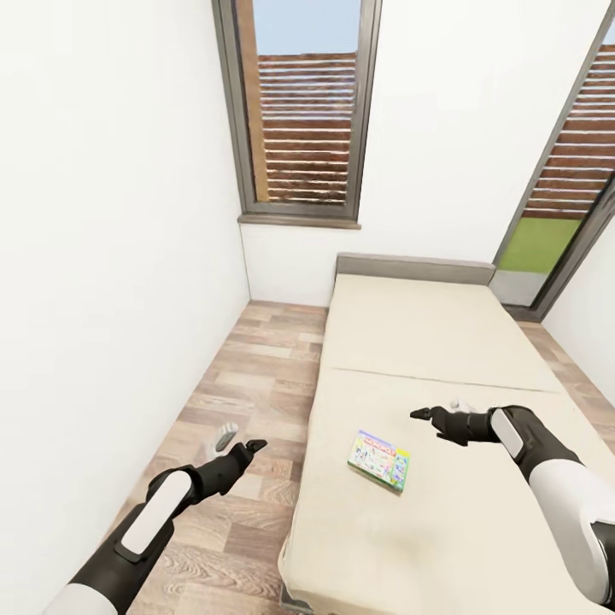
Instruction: Put all the toys in the child's room - the three board games (two on the bed and one on the table), the two jigsaw puzzles on the table, and the tennis ball on the table - inside the toy box on the table in the child's room.
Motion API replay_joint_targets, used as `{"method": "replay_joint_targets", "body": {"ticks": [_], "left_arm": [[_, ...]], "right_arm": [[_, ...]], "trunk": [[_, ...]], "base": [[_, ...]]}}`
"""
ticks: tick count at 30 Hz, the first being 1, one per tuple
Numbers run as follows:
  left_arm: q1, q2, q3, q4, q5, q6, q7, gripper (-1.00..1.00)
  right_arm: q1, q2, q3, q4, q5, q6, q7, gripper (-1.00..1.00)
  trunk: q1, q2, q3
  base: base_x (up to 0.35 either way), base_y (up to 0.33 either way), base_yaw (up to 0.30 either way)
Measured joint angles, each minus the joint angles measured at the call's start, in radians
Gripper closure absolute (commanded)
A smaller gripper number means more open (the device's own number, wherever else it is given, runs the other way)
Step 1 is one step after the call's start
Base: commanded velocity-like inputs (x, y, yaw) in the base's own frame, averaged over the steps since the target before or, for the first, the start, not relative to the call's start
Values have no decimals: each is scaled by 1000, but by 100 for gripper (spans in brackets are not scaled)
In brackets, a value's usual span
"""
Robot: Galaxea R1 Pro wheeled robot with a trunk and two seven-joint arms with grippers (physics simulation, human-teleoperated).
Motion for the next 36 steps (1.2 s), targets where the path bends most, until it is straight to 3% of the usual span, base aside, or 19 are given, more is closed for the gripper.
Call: {"method": "replay_joint_targets", "body": {"ticks": [7, 12, 36], "left_arm": [[-3, -2, 1, 10, 3, 1, 0, -100], [-3, -3, 1, 12, 4, 1, 1, -100], [-3, -4, -7, 14, 5, 0, -1, -100]], "right_arm": [[9, -3, -1, 1, 6, -62, 131, -100], [17, -6, -1, -3, 6, -75, 172, -100], [29, -16, -3, -12, 4, -83, 214, -100]], "trunk": [[27, -49, -33], [46, -84, -57], [138, -253, -163]], "base": [[0, 0, 0], [0, 0, 0], [0, 0, 0]]}}
